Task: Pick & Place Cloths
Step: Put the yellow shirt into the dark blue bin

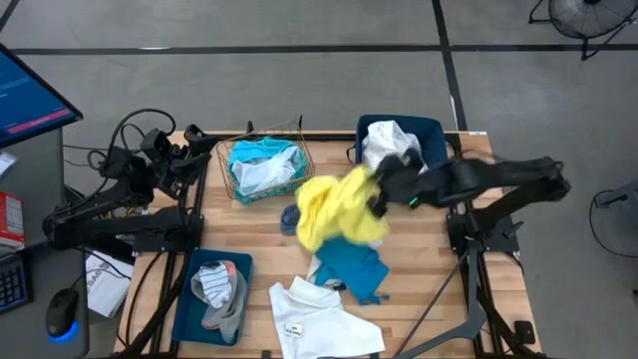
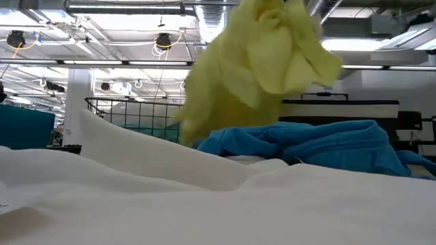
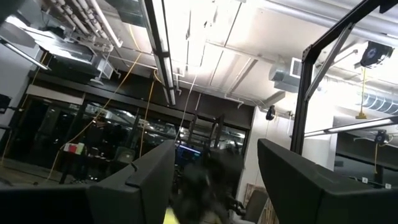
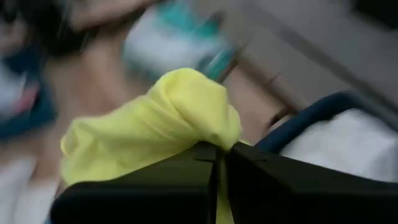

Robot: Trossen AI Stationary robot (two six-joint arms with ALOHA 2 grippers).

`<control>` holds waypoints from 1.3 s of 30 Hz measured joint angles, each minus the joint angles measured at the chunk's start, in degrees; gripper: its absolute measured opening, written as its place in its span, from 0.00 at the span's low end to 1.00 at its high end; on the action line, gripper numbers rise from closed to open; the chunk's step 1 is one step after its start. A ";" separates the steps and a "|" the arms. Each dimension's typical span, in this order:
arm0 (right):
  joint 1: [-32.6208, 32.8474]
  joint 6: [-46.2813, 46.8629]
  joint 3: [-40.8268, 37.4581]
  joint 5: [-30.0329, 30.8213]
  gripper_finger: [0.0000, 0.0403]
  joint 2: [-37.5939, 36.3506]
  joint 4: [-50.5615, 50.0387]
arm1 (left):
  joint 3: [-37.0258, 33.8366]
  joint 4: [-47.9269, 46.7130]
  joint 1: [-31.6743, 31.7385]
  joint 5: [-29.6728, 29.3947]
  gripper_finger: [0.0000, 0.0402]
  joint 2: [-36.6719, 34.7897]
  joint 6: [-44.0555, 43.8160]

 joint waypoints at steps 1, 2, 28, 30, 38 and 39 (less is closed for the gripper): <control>-0.85 -0.07 0.87 2.81 0.00 -1.37 0.41 | 0.00 0.00 0.00 0.00 0.53 0.00 0.00; -1.72 -0.47 1.79 5.64 0.00 -2.69 0.55 | 0.00 0.00 0.00 0.00 0.53 0.00 0.01; -18.05 -40.17 18.75 50.58 0.00 -9.14 13.18 | -0.02 0.00 0.00 -0.04 0.53 0.00 0.00; -16.36 -40.99 19.06 50.65 0.00 -9.17 14.18 | -0.02 0.00 0.00 -0.04 0.53 0.00 0.00; -11.25 -41.03 19.47 50.53 0.00 -9.10 14.46 | -0.02 -0.02 -0.01 -0.07 0.53 0.00 0.00; -11.48 -41.03 19.47 50.53 0.00 -9.10 14.48 | -0.02 -0.02 0.00 -0.07 0.53 0.00 0.00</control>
